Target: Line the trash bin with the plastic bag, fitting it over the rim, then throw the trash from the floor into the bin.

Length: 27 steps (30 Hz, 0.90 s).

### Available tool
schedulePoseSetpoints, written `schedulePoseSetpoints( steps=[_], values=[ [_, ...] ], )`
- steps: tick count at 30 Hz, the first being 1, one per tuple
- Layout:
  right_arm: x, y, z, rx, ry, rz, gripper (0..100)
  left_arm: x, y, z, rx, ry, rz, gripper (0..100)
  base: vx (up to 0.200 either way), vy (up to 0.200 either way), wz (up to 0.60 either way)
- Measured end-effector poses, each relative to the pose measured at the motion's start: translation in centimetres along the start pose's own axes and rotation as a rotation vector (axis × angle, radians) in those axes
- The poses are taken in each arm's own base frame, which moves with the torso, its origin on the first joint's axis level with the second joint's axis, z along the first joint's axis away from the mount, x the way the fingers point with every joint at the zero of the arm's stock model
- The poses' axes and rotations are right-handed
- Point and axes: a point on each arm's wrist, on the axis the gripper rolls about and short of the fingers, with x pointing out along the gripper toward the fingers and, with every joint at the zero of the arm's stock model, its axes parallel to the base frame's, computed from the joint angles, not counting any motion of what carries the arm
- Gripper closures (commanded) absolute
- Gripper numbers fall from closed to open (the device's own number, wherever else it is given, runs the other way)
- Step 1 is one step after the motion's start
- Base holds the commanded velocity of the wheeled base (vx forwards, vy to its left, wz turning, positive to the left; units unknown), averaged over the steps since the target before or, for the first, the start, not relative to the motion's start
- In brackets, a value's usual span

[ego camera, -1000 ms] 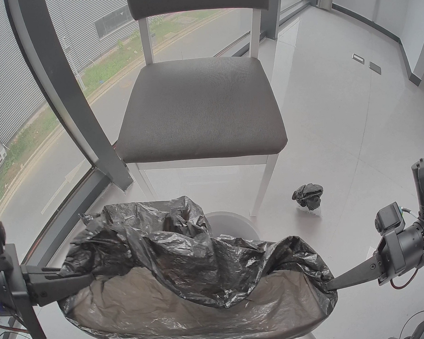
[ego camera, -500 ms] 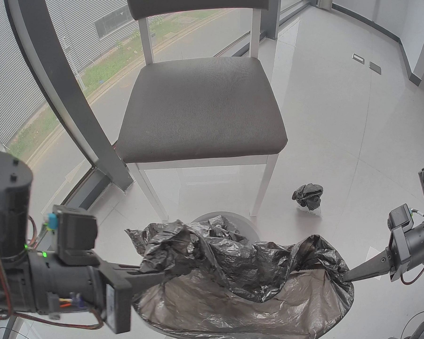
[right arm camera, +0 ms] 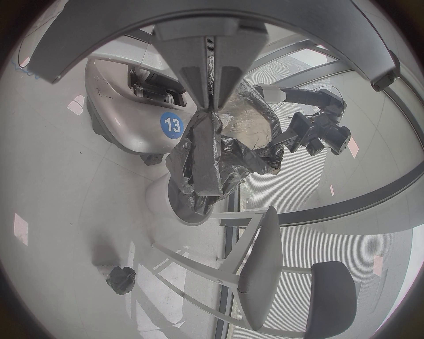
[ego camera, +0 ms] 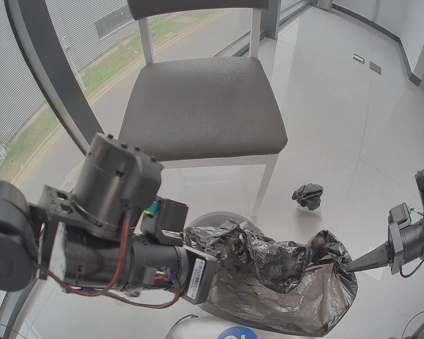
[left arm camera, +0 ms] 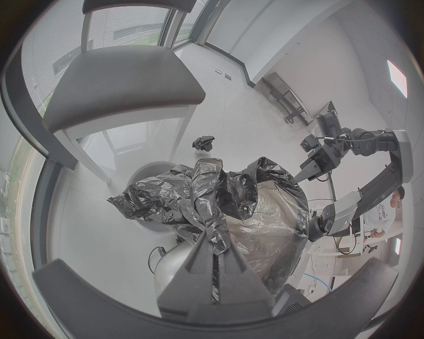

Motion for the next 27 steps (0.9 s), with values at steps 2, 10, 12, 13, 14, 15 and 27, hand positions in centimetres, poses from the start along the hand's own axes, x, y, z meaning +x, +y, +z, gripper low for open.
schedulePoseSetpoints(
  steps=[2,10,12,13,14,15,27],
  values=[
    [0.1,-0.3,0.2,0.001,-0.001,-0.007,100,1.0,0.1,0.4,-0.006,0.014,-0.001,100,0.000,0.000,0.00],
    [0.9,-1.4,1.5,-0.009,-0.003,-0.058,100,4.5,1.9,1.5,-0.050,0.017,0.024,100,0.000,0.000,0.00],
    [1.2,-1.6,1.9,-0.014,-0.003,-0.075,100,5.1,2.5,1.6,-0.062,0.019,0.036,100,0.000,0.000,0.00],
    [1.3,-1.6,2.2,-0.018,-0.003,-0.079,100,5.3,2.8,1.7,-0.068,0.014,0.042,100,0.000,0.000,0.00],
    [1.5,-1.6,2.6,-0.023,-0.005,-0.082,100,5.7,3.2,1.9,-0.077,0.010,0.050,100,0.000,0.000,0.00],
    [1.5,-1.6,2.8,-0.025,-0.005,-0.083,100,5.9,3.4,2.0,-0.082,0.007,0.055,100,0.000,0.000,0.00],
    [3.0,-1.1,7.3,-0.050,-0.028,-0.083,100,6.8,7.5,3.0,-0.167,-0.026,0.139,100,0.000,0.000,0.00]
  ],
)
